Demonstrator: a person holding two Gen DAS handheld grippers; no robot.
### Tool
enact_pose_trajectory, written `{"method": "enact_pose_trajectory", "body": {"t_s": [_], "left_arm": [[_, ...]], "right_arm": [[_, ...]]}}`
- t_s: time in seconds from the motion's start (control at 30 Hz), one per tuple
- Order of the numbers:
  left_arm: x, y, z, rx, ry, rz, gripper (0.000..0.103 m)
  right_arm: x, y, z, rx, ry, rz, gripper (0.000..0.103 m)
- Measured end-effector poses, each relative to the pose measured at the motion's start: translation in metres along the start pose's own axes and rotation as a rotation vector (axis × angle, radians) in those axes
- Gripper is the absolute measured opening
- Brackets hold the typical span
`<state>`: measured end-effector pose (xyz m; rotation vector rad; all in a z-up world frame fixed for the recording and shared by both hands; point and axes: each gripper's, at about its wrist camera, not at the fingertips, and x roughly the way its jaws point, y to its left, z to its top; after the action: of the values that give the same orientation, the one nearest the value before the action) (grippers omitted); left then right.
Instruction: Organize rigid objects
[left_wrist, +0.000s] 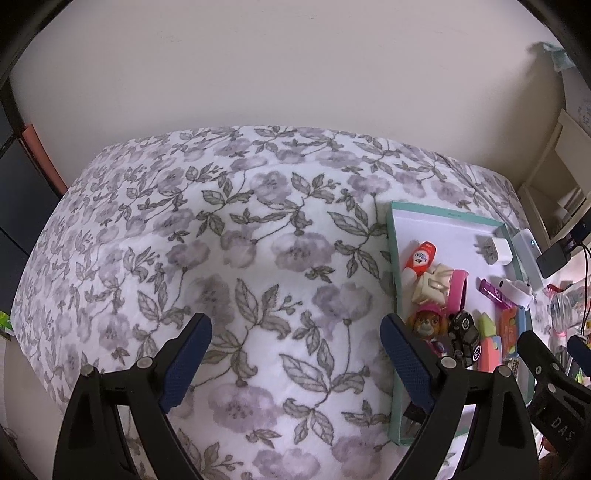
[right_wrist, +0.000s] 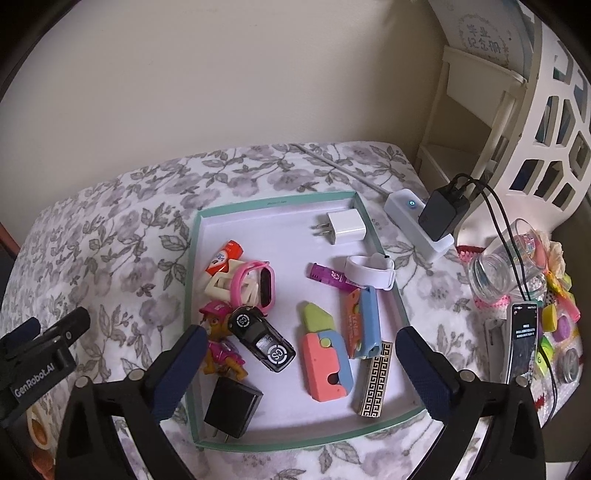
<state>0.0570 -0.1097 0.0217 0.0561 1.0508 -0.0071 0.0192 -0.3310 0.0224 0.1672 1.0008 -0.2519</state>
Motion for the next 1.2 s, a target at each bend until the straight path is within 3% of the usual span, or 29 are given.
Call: {"method": "enact_pose_trajectory", "body": {"t_s": [0.7, 1.2], "left_arm": [[-0.03, 0.018, -0.025, -0.002, -0.049, 0.012, 0.093], [-0.031, 0.034, -0.037, -0.023, -0.021, 0.051, 0.093]], "right_arm": [[-0.026, 0.023, -0.017, -0.074, -0.044, -0.015, 0.103], [-0.018, 0.031, -0.035, -0.097, 0.002, 0.0, 0.103]]}}
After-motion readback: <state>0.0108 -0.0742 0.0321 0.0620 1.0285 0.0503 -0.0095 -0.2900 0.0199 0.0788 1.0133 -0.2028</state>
